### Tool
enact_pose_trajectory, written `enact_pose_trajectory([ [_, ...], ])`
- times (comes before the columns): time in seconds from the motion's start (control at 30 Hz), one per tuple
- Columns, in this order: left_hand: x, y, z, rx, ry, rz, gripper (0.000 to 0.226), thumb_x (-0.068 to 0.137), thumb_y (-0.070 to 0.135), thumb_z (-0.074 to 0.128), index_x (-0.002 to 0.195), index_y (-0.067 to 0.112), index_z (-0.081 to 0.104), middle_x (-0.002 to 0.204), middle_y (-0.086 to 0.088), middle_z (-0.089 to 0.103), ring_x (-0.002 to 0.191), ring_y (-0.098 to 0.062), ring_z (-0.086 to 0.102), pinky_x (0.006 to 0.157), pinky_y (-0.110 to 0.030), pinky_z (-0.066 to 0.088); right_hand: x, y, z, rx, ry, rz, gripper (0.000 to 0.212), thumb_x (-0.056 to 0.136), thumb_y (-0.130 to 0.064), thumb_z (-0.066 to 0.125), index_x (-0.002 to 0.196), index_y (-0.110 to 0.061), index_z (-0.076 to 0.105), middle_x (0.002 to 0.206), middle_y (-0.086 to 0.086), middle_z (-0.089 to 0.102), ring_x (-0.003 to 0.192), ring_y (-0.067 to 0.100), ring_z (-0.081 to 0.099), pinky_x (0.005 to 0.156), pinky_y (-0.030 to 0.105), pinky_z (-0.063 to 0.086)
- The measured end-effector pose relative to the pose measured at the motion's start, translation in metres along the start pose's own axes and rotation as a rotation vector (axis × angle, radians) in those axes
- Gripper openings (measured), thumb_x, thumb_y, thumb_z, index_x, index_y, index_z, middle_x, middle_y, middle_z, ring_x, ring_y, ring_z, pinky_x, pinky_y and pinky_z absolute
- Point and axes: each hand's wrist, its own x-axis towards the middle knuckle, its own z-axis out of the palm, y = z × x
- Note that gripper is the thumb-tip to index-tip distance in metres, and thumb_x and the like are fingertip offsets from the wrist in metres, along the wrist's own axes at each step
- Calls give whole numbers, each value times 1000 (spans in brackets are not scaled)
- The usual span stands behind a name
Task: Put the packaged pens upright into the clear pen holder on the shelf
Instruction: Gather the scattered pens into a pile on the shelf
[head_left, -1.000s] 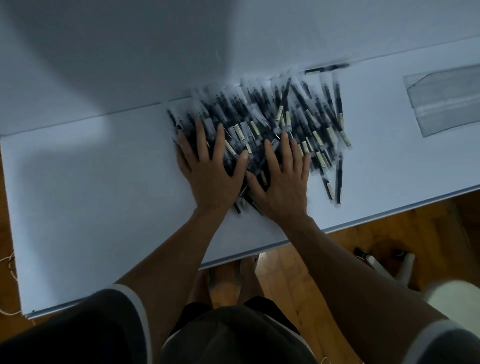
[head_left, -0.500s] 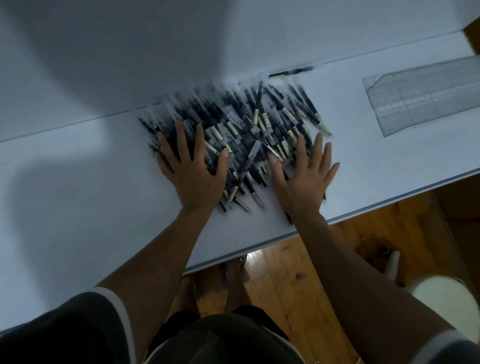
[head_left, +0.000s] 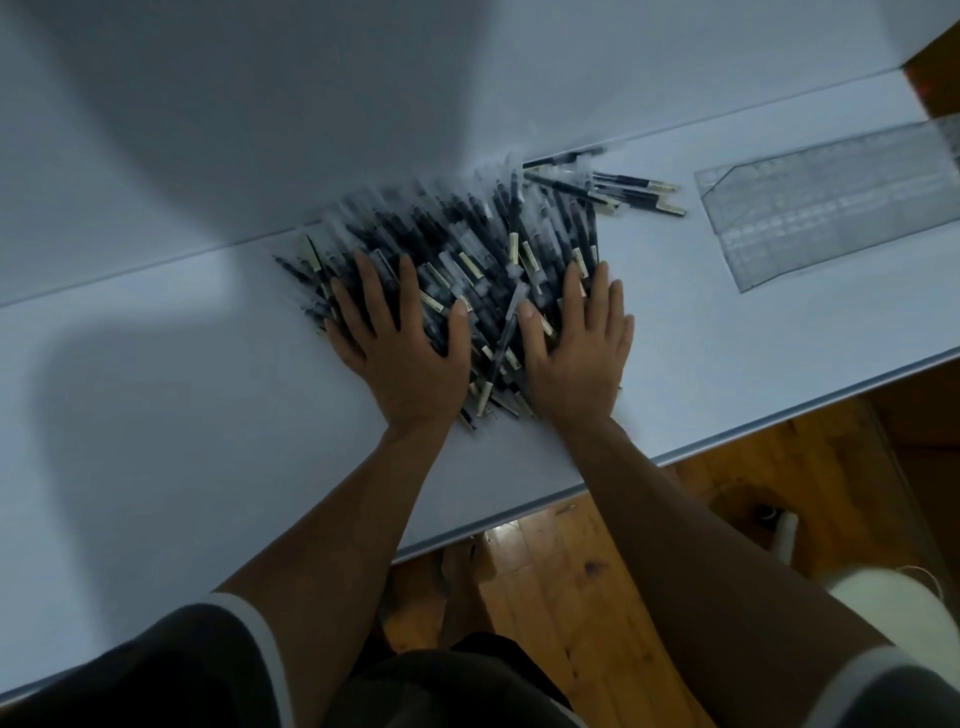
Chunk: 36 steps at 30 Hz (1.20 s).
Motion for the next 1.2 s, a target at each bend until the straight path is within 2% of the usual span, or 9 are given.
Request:
enact_pose_trajectory([
  [0.23, 0, 4, 1, 2, -15, 0, 65, 93, 57, 42, 148, 22, 36, 159, -10, 22, 147, -36, 13, 117, -55, 4, 1, 2, 2, -24, 12, -9, 72, 94, -63, 27, 153, -21, 28, 162, 8, 20, 150, 29, 11, 121, 49, 9],
  [0.4, 4, -10, -13, -91, -44, 90, 63, 93, 54, 42, 147, 21, 39, 158, -6, 25, 148, -30, 13, 118, -53, 2, 3, -2, -4, 190, 36, 48, 73, 93, -63, 36, 151, -21, 32, 162, 7, 20, 150, 24, 10, 121, 48, 9],
  [0.5, 5, -23, -19, -46, -62, 3, 65, 92, 59, 37, 148, 26, 36, 159, -6, 22, 148, -31, 9, 117, -56, -1, 4, -6, -6, 233, -9, 87, 77, 90, -67, 36, 153, -23, 27, 163, 7, 13, 151, 20, 5, 122, 47, 6],
  [0.57, 5, -25, -17, -23, -84, -11, 66, 92, 61, 36, 148, 26, 36, 159, -8, 23, 148, -34, 9, 116, -60, 5, 4, -9, -7, 220, -25, 80, 78, 91, -66, 38, 154, -22, 25, 163, 8, 11, 151, 21, 3, 122, 44, 6],
  [0.67, 6, -14, -7, -4, -25, 108, 63, 93, 59, 42, 143, 21, 46, 154, -12, 34, 144, -40, 21, 114, -61, 15, 1, -9, -9, 207, -26, 47, 76, 91, -61, 43, 152, -19, 30, 163, 10, 15, 151, 24, 5, 121, 38, 7],
  [0.77, 13, 6, -4, -28, 11, 179, 63, 93, 60, 42, 142, 21, 48, 153, -9, 37, 143, -40, 24, 114, -58, 17, 2, -5, -11, 212, -56, 7, 73, 92, -59, 42, 152, -17, 32, 162, 10, 17, 151, 24, 6, 121, 34, 5],
  [0.93, 18, 27, -6, -63, -104, 218, 64, 95, 56, 40, 149, 21, 36, 160, -7, 22, 148, -35, 9, 116, -55, 5, 4, 0, -19, 263, -121, -29, 66, 95, -46, 43, 149, -10, 35, 160, 13, 21, 150, 27, 9, 123, 39, 9],
  [1.1, 17, 26, -3, -59, -53, 224, 59, 96, 51, 45, 145, 18, 42, 157, -8, 28, 147, -33, 14, 117, -57, 10, 43, 2, -34, 162, -2, -133, 59, 97, -45, 41, 140, -4, 49, 149, 18, 43, 140, 35, 35, 114, 50, 28],
  [1.2, 16, 27, -4, -63, -60, 209, 60, 95, 52, 43, 147, 22, 39, 158, -5, 25, 148, -28, 11, 117, -56, 4, 88, -1, -41, 28, -103, -205, 60, 98, -48, 37, 145, -12, 43, 156, 15, 32, 146, 33, 24, 117, 52, 20],
])
